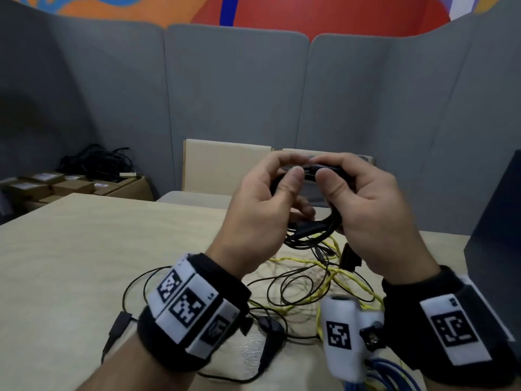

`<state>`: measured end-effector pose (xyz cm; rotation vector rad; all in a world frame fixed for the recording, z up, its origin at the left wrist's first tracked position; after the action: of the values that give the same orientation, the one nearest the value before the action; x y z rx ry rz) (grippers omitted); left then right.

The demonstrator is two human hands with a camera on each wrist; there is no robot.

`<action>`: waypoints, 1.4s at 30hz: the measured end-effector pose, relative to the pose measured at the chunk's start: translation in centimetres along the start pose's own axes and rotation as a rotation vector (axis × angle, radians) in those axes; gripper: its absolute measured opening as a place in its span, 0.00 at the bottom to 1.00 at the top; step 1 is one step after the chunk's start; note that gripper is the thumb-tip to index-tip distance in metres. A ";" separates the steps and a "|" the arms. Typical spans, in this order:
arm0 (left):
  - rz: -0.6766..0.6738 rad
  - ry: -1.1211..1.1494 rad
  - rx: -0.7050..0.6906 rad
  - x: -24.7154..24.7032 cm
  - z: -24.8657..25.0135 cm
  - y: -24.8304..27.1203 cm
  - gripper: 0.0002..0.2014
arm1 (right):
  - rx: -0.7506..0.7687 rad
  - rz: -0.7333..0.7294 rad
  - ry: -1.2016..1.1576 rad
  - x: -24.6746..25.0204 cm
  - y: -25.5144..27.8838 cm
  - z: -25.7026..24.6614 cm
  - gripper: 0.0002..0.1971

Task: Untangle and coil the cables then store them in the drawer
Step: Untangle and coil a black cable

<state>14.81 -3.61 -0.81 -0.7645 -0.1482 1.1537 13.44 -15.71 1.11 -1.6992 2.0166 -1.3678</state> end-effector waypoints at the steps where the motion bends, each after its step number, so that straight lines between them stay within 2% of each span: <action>1: 0.031 -0.023 -0.032 0.1 0.2 0.0 0.08 | -0.032 -0.045 -0.023 -0.4 0.1 0.3 0.11; 4: 0.116 -0.056 -0.080 0.9 0.4 0.0 0.08 | -0.102 -0.114 -0.003 -0.6 0.2 1.4 0.15; 6: 0.147 -0.042 -0.087 1.6 0.7 -0.1 0.08 | -0.101 -0.144 0.018 -0.2 0.1 1.7 0.07; 7: 0.154 -0.036 -0.088 1.8 0.8 -0.2 0.07 | -0.089 -0.163 0.067 0.1 0.1 1.9 0.05; 12: 0.123 -0.074 -0.089 1.7 0.7 -0.2 0.07 | -0.042 -0.283 0.305 0.9 0.1 2.2 0.09; 14: 0.116 -0.087 -0.089 1.5 0.6 -0.2 0.07 | -0.016 -0.265 0.491 1.5 0.0 2.2 0.11; 16: 0.117 -0.081 -0.087 1.4 0.6 -0.2 0.07 | -0.038 -0.188 0.548 2.0 -0.3 2.2 0.13; 21: 0.096 -0.054 -0.080 0.6 0.2 0.0 0.07 | -0.221 0.163 0.004 2.2 -0.3 2.2 0.13; 22: 0.094 -0.044 -0.083 0.5 0.3 0.0 0.07 | -0.218 0.221 0.000 2.1 -0.2 2.3 0.13; 24: 0.088 -0.032 -0.094 0.5 0.5 0.0 0.07 | -0.170 0.298 0.145 2.2 0.1 2.4 0.10; 26: 0.080 -0.042 -0.105 0.6 0.6 0.0 0.07 | -0.163 0.286 0.242 2.0 0.2 2.7 0.09; 30: 0.079 -0.052 -0.096 0.8 0.0 -0.1 0.08 | -0.324 0.217 -0.075 0.9 0.4 3.7 0.11; 35: 0.092 -0.084 -0.119 1.3 0.1 -0.2 0.08 | -0.411 0.097 -0.321 -0.2 0.4 3.7 0.11; 42: 0.132 -0.031 -0.130 1.5 0.3 -0.2 0.08 | -0.458 -0.130 -0.384 -3.3 1.3 3.8 0.12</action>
<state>15.49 -2.18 -0.92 -0.8822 -0.2027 1.2907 16.05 -14.96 -3.29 -2.1081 2.1168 -0.5566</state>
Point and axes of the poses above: each hand's wrist, its own y-axis away from the middle knuckle, its own x-axis out of the back of the hand, z = x × y, the point moved 8 cm from there along -y, towards the middle knuckle, and after that the axes turned 15 degrees about y, right-handed, at the moved point
